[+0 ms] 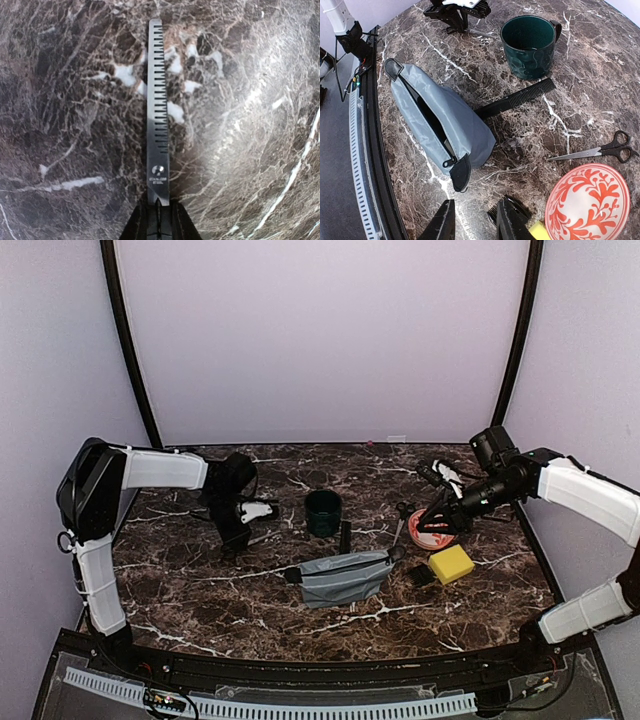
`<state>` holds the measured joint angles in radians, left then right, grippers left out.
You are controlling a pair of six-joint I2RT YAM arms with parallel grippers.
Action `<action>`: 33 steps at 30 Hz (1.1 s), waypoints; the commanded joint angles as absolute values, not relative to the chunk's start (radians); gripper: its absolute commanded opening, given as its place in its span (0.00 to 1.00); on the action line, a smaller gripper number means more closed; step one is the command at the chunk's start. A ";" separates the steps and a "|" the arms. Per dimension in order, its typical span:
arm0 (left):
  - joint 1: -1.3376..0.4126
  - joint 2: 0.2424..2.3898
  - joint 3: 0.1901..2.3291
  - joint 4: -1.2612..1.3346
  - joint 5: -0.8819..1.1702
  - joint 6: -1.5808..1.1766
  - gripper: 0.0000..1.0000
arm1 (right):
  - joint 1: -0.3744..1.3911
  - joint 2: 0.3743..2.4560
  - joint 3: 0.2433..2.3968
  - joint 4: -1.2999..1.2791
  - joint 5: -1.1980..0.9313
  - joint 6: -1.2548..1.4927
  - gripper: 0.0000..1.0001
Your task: Sort the hair-cutting tools
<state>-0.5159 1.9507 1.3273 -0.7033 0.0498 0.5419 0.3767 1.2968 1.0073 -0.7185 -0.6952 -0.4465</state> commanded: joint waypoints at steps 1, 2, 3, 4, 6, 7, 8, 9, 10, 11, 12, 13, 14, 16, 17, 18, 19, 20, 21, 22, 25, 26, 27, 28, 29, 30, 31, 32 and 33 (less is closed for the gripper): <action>-0.537 1.915 1.353 -0.837 0.082 0.473 0.06 | 0.373 1.269 1.007 -0.741 -0.700 -0.451 0.29; -0.544 1.891 1.355 -0.842 0.092 0.462 0.05 | 0.373 1.266 1.017 -0.767 -0.701 -0.465 0.29; -0.550 1.861 1.357 -0.846 0.108 0.453 0.05 | 0.373 1.263 1.030 -0.790 -0.701 -0.478 0.29; -0.554 1.835 1.359 -0.848 0.128 0.443 0.04 | 0.373 1.260 1.041 -0.804 -0.692 -0.482 0.29; -0.565 1.781 1.359 -0.851 0.171 0.430 0.04 | 0.374 1.258 1.065 -0.822 -0.675 -0.487 0.29; -0.573 1.761 1.360 -0.851 0.175 0.422 0.04 | 0.373 1.259 1.077 -0.829 -0.670 -0.503 0.29; -0.580 1.742 1.361 -0.853 0.176 0.413 0.04 | 0.374 1.263 1.088 -0.836 -0.666 -0.517 0.29; -0.586 1.727 1.363 -0.855 0.182 0.405 0.04 | 0.374 1.270 1.101 -0.839 -0.669 -0.528 0.29; -0.592 1.711 1.366 -0.858 0.207 0.391 0.04 | 0.375 1.277 1.119 -0.844 -0.678 -0.540 0.28; -0.596 1.699 1.369 -0.859 0.230 0.380 0.04 | 0.378 1.287 1.142 -0.848 -0.688 -0.547 0.28; -0.600 1.687 1.372 -0.858 0.252 0.371 0.04 | 0.383 1.300 1.184 -0.854 -0.699 -0.555 0.28; -0.604 1.677 1.374 -0.858 0.278 0.363 0.04 | 0.391 1.312 1.213 -0.861 -0.702 -0.562 0.29; -0.608 1.670 1.376 -0.856 0.294 0.358 0.04 | 0.406 1.327 1.239 -0.860 -0.698 -0.565 0.29; -0.638 1.659 1.386 -0.866 0.315 0.351 0.04 | 0.446 1.352 1.282 -0.857 -0.673 -0.578 0.28; -0.648 1.659 1.395 -0.870 0.333 0.345 0.04 | 0.471 1.367 1.304 -0.860 -0.649 -0.596 0.28; -0.650 1.658 1.401 -0.871 0.360 0.340 0.03 | 0.499 1.382 1.325 -0.861 -0.615 -0.619 0.27; -0.651 1.658 1.406 -0.873 0.384 0.334 0.03 | 0.529 1.403 1.345 -0.860 -0.577 -0.640 0.27; -0.652 1.660 1.416 -0.878 0.407 0.329 0.03 | 0.572 1.417 1.368 -0.858 -0.533 -0.666 0.26; -0.652 1.663 1.424 -0.886 0.429 0.326 0.03 | 0.609 1.429 1.388 -0.851 -0.474 -0.697 0.26; -0.652 1.666 1.433 -0.895 0.446 0.323 0.03 | 0.640 1.440 1.406 -0.844 -0.425 -0.709 0.26; -0.655 1.671 1.447 -0.915 0.507 0.301 0.03 | 0.725 1.466 1.439 -0.829 -0.320 -0.776 0.24; -0.657 1.672 1.449 -0.918 0.533 0.295 0.03 | 0.749 1.474 1.446 -0.832 -0.290 -0.801 0.25; -0.658 1.672 1.449 -0.919 0.557 0.291 0.03 | 0.774 1.487 1.454 -0.837 -0.258 -0.825 0.25; -0.660 1.672 1.450 -0.919 0.583 0.288 0.03 | 0.803 1.499 1.465 -0.841 -0.221 -0.845 0.25; -0.661 1.675 1.451 -0.921 0.608 0.284 0.02 | 0.825 1.515 1.473 -0.843 -0.188 -0.858 0.25; -0.661 1.677 1.453 -0.923 0.618 0.281 0.02 | 0.852 1.528 1.485 -0.842 -0.156 -0.871 0.25; -0.661 1.680 1.455 -0.923 0.622 0.276 0.02 | 0.875 1.540 1.496 -0.840 -0.131 -0.881 0.26; -0.661 1.682 1.454 -0.920 0.623 0.271 0.02 | 0.894 1.549 1.505 -0.833 -0.109 -0.887 0.28; -0.662 1.682 1.454 -0.918 0.627 0.268 0.02 | 0.914 1.556 1.511 -0.821 -0.091 -0.891 0.29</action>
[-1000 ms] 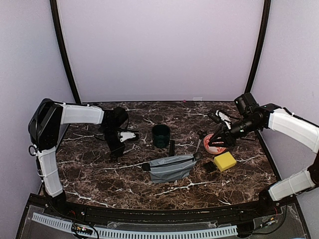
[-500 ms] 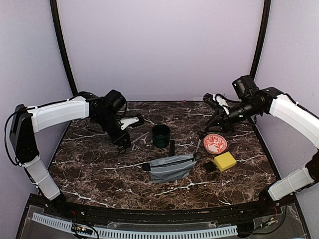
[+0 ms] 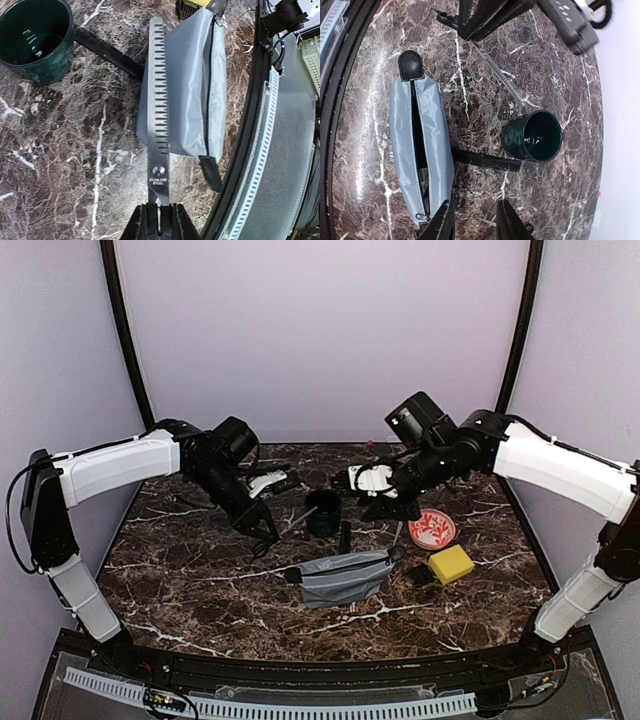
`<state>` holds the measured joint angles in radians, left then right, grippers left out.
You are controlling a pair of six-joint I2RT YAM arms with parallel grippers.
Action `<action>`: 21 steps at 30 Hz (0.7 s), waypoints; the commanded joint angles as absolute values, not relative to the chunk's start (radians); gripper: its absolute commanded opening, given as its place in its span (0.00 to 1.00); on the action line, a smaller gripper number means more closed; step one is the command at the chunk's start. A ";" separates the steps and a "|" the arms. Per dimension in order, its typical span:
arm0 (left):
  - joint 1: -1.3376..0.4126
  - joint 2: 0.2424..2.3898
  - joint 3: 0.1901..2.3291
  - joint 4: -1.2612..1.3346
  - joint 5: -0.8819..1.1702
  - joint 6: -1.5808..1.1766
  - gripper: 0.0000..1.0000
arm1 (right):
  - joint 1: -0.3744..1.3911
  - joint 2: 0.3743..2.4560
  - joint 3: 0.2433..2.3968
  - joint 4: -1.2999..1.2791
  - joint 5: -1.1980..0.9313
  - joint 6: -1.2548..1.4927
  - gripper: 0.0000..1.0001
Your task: Sort the hair-cutting tools
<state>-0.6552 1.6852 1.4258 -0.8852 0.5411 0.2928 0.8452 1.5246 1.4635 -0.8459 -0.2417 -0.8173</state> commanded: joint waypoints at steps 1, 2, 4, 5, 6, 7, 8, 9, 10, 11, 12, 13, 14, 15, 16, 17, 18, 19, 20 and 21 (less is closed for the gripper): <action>-0.663 1.685 1.456 -0.918 0.635 0.266 0.02 | 0.933 1.564 1.517 -0.809 -0.075 -0.893 0.31; -0.665 1.688 1.458 -0.922 0.644 0.265 0.01 | 0.950 1.576 1.529 -0.801 -0.065 -0.893 0.33; -0.668 1.694 1.467 -0.930 0.668 0.263 0.01 | 0.975 1.585 1.555 -0.797 -0.055 -0.892 0.36; -0.668 1.698 1.469 -0.934 0.687 0.260 0.01 | 0.984 1.616 1.565 -0.794 -0.049 -0.894 0.37; -0.668 1.703 1.474 -0.941 0.705 0.259 0.01 | 0.993 1.626 1.573 -0.788 -0.042 -0.896 0.37; -0.669 1.707 1.478 -0.950 0.719 0.260 0.01 | 1.002 1.635 1.579 -0.781 -0.035 -0.899 0.37; -0.671 1.708 1.481 -0.957 0.731 0.262 0.01 | 1.011 1.642 1.586 -0.774 -0.029 -0.907 0.37; -0.676 1.710 1.482 -0.961 0.748 0.267 0.01 | 1.020 1.651 1.591 -0.765 -0.016 -0.911 0.37; -0.678 1.711 1.484 -0.965 0.765 0.272 0.01 | 1.033 1.658 1.595 -0.758 -0.004 -0.918 0.37; -0.680 1.712 1.486 -0.964 0.776 0.274 0.01 | 1.045 1.664 1.600 -0.753 0.003 -0.928 0.36; -0.680 1.711 1.484 -0.961 0.786 0.276 0.01 | 1.062 1.668 1.602 -0.747 0.012 -0.944 0.36; -0.680 1.712 1.484 -0.961 0.799 0.277 0.00 | 1.073 1.672 1.602 -0.731 0.022 -0.957 0.36; -0.681 1.712 1.487 -0.967 0.810 0.278 0.00 | 1.079 1.674 1.600 -0.718 0.027 -0.968 0.36; -0.682 1.713 1.492 -0.976 0.825 0.282 0.00 | 1.082 1.680 1.601 -0.712 0.030 -0.980 0.36; -0.683 1.714 1.496 -0.984 0.840 0.286 0.00 | 1.084 1.686 1.606 -0.712 0.030 -0.990 0.36; -0.684 1.714 1.498 -0.989 0.852 0.287 0.00 | 1.087 1.695 1.612 -0.715 0.029 -1.001 0.35; -0.685 1.715 1.499 -0.993 0.866 0.289 0.00 | 1.089 1.702 1.616 -0.724 0.026 -1.016 0.35; -0.686 1.714 1.500 -0.995 0.878 0.290 0.00 | 1.091 1.706 1.617 -0.737 0.019 -1.035 0.35; -0.687 1.713 1.499 -0.995 0.886 0.291 0.00 | 1.095 1.712 1.617 -0.746 0.014 -1.051 0.35; -0.686 1.713 1.497 -0.994 0.896 0.291 0.00 | 1.099 1.713 1.615 -0.752 0.008 -1.061 0.35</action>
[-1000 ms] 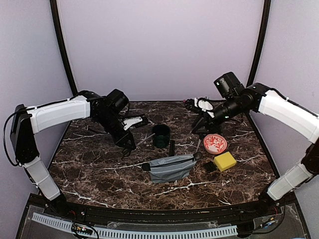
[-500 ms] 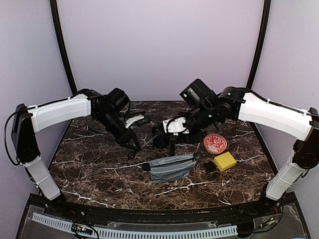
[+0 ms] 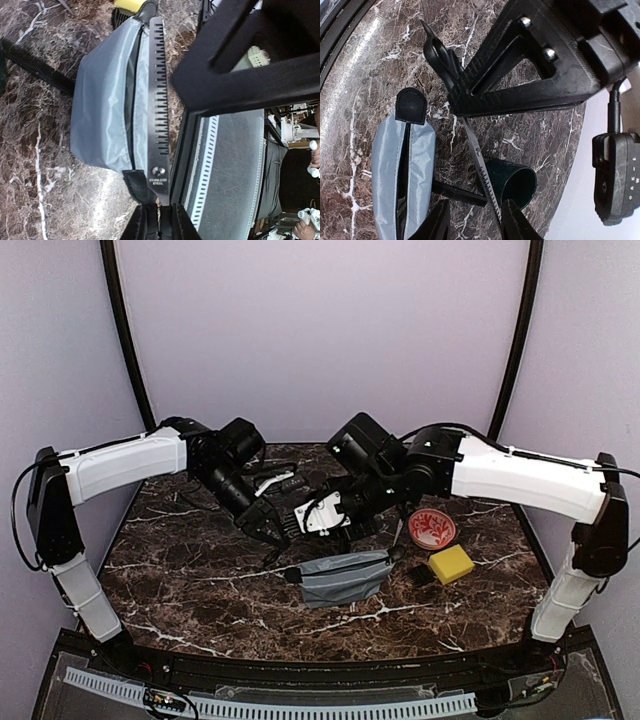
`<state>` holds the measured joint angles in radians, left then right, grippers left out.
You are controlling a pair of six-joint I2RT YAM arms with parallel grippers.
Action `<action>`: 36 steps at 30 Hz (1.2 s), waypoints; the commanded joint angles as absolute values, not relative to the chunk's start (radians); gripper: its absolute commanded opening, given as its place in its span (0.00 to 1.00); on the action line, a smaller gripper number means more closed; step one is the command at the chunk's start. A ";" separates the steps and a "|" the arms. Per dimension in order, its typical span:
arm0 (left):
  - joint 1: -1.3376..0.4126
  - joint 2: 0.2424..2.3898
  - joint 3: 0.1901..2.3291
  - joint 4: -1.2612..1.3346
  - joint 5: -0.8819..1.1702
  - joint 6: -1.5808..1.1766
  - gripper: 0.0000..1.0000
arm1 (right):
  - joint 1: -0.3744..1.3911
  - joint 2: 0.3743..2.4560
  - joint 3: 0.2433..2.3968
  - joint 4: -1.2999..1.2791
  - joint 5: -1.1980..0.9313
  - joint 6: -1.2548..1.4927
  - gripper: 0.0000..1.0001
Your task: Sort the hair-cutting tools
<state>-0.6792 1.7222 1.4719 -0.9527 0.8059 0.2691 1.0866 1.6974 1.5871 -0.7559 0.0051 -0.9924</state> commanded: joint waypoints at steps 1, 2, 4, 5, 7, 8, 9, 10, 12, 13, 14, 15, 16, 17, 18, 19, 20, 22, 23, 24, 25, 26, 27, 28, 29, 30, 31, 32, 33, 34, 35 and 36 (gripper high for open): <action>-0.686 1.712 1.493 -0.990 0.901 0.290 0.00 | 1.102 1.718 1.616 -0.754 0.003 -1.067 0.35; -0.686 1.713 1.489 -0.986 0.906 0.289 0.01 | 1.106 1.723 1.618 -0.755 0.002 -1.066 0.34; -0.688 1.723 1.489 -0.987 0.917 0.285 0.00 | 1.111 1.733 1.619 -0.755 0.006 -1.066 0.32; -0.689 1.727 1.491 -0.989 0.923 0.284 0.00 | 1.112 1.735 1.616 -0.754 0.011 -1.067 0.31; -0.694 1.733 1.491 -0.992 0.930 0.284 0.00 | 1.115 1.734 1.607 -0.742 0.020 -1.069 0.29; -0.696 1.736 1.492 -0.995 0.932 0.284 0.01 | 1.114 1.732 1.601 -0.736 0.023 -1.068 0.27; -0.698 1.738 1.494 -0.995 0.934 0.280 0.00 | 1.115 1.730 1.595 -0.729 0.024 -1.069 0.25; -0.698 1.742 1.495 -0.999 0.935 0.279 0.00 | 1.114 1.729 1.592 -0.726 0.025 -1.069 0.23; -0.699 1.747 1.497 -1.004 0.943 0.283 0.00 | 1.116 1.727 1.587 -0.722 0.023 -1.070 0.20; -0.700 1.747 1.498 -1.004 0.947 0.285 0.00 | 1.116 1.727 1.584 -0.721 0.024 -1.071 0.19; -0.700 1.748 1.498 -1.003 0.949 0.284 0.00 | 1.117 1.728 1.581 -0.717 0.024 -1.073 0.16; -0.700 1.749 1.497 -1.002 0.950 0.282 0.00 | 1.119 1.729 1.579 -0.716 0.025 -1.075 0.12; -0.699 1.749 1.499 -1.002 0.954 0.282 0.00 | 1.120 1.730 1.580 -0.717 0.025 -1.077 0.09; -0.699 1.749 1.498 -1.002 0.955 0.281 0.00 | 1.122 1.731 1.580 -0.716 0.025 -1.079 0.06; -0.699 1.749 1.497 -1.002 0.962 0.282 0.00 | 1.121 1.732 1.578 -0.717 0.025 -1.082 0.06; -0.699 1.749 1.496 -1.003 0.971 0.282 0.00 | 1.124 1.732 1.578 -0.716 0.026 -1.084 0.05; -0.699 1.749 1.494 -1.003 0.976 0.283 0.00 | 1.125 1.732 1.576 -0.715 0.029 -1.087 0.05; -0.700 1.747 1.493 -1.006 0.978 0.285 0.00 | 1.127 1.732 1.573 -0.714 0.033 -1.093 0.02; -0.699 1.746 1.491 -1.007 0.979 0.287 0.00 | 1.127 1.732 1.572 -0.714 0.036 -1.096 0.00; -0.699 1.746 1.491 -1.008 0.975 0.287 0.00 | 1.127 1.733 1.571 -0.714 0.039 -1.098 0.00; -0.699 1.744 1.492 -1.007 0.970 0.287 0.05 | 1.128 1.733 1.570 -0.714 0.040 -1.098 0.00; -0.699 1.741 1.493 -1.004 0.961 0.287 0.11 | 1.128 1.733 1.569 -0.711 0.040 -1.095 0.00; -0.699 1.735 1.491 -0.995 0.947 0.284 0.18 | 1.127 1.733 1.571 -0.711 0.040 -1.089 0.00; -0.700 1.725 1.489 -0.979 0.920 0.275 0.27 | 1.127 1.731 1.574 -0.712 0.041 -1.079 0.00; -0.700 1.710 1.483 -0.956 0.889 0.263 0.31 | 1.127 1.731 1.581 -0.721 0.041 -1.065 0.00; -0.700 1.694 1.475 -0.934 0.855 0.250 0.35 | 1.124 1.730 1.589 -0.737 0.040 -1.055 0.00; -0.699 1.673 1.470 -0.912 0.819 0.237 0.37 | 1.118 1.727 1.593 -0.756 0.040 -1.045 0.00; -0.699 1.654 1.463 -0.890 0.784 0.213 0.38 | 1.110 1.719 1.593 -0.775 0.038 -1.036 0.00; -0.699 1.633 1.452 -0.862 0.754 0.186 0.38 | 1.100 1.709 1.590 -0.795 0.035 -1.025 0.00; -0.699 1.612 1.434 -0.828 0.698 0.156 0.39 | 1.091 1.697 1.584 -0.810 0.034 -1.017 0.00; -0.699 1.582 1.411 -0.791 0.658 0.120 0.40 | 1.080 1.683 1.574 -0.820 0.037 -1.006 0.00; -0.699 1.563 1.387 -0.748 0.604 0.081 0.41 | 1.071 1.668 1.565 -0.828 0.044 -0.996 0.00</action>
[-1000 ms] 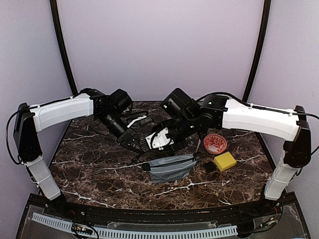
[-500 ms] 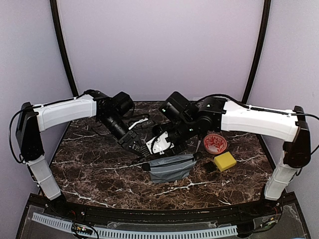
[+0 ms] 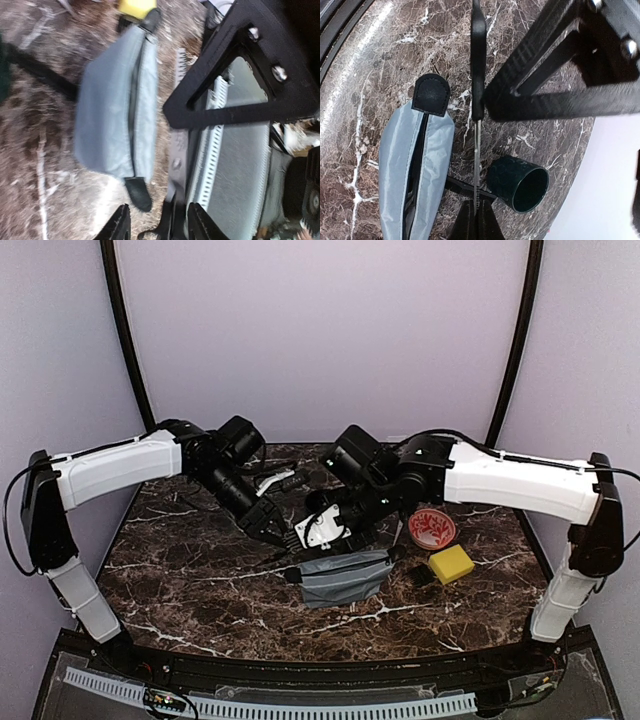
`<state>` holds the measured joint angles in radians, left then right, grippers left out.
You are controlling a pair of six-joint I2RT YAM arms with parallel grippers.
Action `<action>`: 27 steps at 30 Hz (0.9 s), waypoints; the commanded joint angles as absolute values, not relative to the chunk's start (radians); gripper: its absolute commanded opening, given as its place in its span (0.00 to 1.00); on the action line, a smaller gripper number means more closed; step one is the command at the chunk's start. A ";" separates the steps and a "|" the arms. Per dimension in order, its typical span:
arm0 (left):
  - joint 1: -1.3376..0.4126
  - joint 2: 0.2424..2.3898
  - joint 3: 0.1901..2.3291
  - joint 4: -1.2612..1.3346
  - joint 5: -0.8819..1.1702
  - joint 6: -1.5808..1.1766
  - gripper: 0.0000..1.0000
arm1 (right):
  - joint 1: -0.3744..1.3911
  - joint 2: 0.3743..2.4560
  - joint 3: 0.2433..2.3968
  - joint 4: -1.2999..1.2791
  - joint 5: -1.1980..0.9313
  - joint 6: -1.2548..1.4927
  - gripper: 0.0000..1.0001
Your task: Sort the hair-cutting tools
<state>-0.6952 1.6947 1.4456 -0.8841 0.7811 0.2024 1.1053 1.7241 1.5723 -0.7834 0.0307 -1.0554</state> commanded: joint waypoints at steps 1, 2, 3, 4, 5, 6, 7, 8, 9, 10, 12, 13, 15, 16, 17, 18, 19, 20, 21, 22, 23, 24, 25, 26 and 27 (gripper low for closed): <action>-0.700 1.548 1.363 -0.718 0.533 0.037 0.41 | 1.058 1.650 1.556 -0.838 0.048 -0.985 0.00; -0.700 1.537 1.345 -0.693 0.495 -0.003 0.42 | 1.046 1.635 1.548 -0.851 0.047 -0.975 0.00; -0.700 1.527 1.324 -0.665 0.477 -0.041 0.42 | 1.033 1.617 1.542 -0.872 0.040 -0.965 0.00; -0.700 1.519 1.303 -0.643 0.472 -0.081 0.42 | 1.019 1.603 1.534 -0.892 0.029 -0.956 0.00; -0.700 1.507 1.276 -0.621 0.482 -0.114 0.42 | 1.006 1.601 1.528 -0.917 0.021 -0.948 0.00; -0.700 1.496 1.243 -0.597 0.513 -0.140 0.42 | 0.995 1.568 1.521 -0.942 0.011 -0.941 0.00; -0.702 1.488 1.213 -0.578 0.539 -0.158 0.42 | 0.984 1.554 1.510 -0.966 0.004 -0.935 0.00; -0.706 1.484 1.191 -0.576 0.546 -0.172 0.42 | 0.974 1.541 1.497 -0.989 0.000 -0.932 0.00; -0.709 1.476 1.171 -0.572 0.543 -0.189 0.42 | 0.966 1.528 1.481 -1.007 -0.002 -0.925 0.00; -0.714 1.466 1.147 -0.562 0.536 -0.210 0.42 | 0.960 1.516 1.464 -1.023 -0.004 -0.919 0.00; -0.724 1.440 1.082 -0.497 0.553 -0.288 0.42 | 0.954 1.493 1.441 -1.053 -0.004 -0.905 0.00; -0.727 1.425 1.041 -0.443 0.584 -0.341 0.42 | 0.953 1.489 1.437 -1.071 -0.002 -0.895 0.00; -0.728 1.406 0.963 -0.344 0.625 -0.498 0.42 | 0.953 1.496 1.443 -1.101 0.014 -0.875 0.00; -0.731 1.398 0.941 -0.308 0.632 -0.548 0.42 | 0.954 1.505 1.456 -1.119 0.022 -0.867 0.00; -0.740 1.388 0.923 -0.266 0.633 -0.590 0.42 | 0.954 1.518 1.472 -1.140 0.025 -0.863 0.00; -0.751 1.379 0.910 -0.229 0.626 -0.626 0.42 | 0.955 1.529 1.489 -1.157 0.025 -0.858 0.00; -0.761 1.373 0.898 -0.202 0.616 -0.657 0.42 | 0.954 1.540 1.502 -1.168 0.023 -0.854 0.00; -0.769 1.372 0.890 -0.164 0.619 -0.679 0.42 | 0.954 1.549 1.512 -1.174 0.020 -0.851 0.00; -0.776 1.378 0.888 -0.155 0.627 -0.690 0.43 | 0.955 1.559 1.515 -1.176 0.019 -0.850 0.00; -0.783 1.389 0.894 -0.161 0.625 -0.693 0.42 | 0.957 1.568 1.518 -1.177 0.023 -0.848 0.00; -0.792 1.407 0.903 -0.184 0.612 -0.689 0.42 | 0.959 1.576 1.519 -1.175 0.026 -0.846 0.00; -0.796 1.421 0.912 -0.197 0.601 -0.688 0.42 | 0.960 1.585 1.521 -1.173 0.029 -0.845 0.00; -0.799 1.432 0.909 -0.188 0.597 -0.705 0.42 | 0.961 1.586 1.524 -1.171 0.032 -0.845 0.00; -0.800 1.442 0.898 -0.161 0.605 -0.726 0.42 | 0.963 1.586 1.525 -1.165 0.033 -0.843 0.00; -0.803 1.452 0.888 -0.140 0.616 -0.748 0.42 | 0.964 1.611 1.524 -1.161 0.037 -0.841 0.00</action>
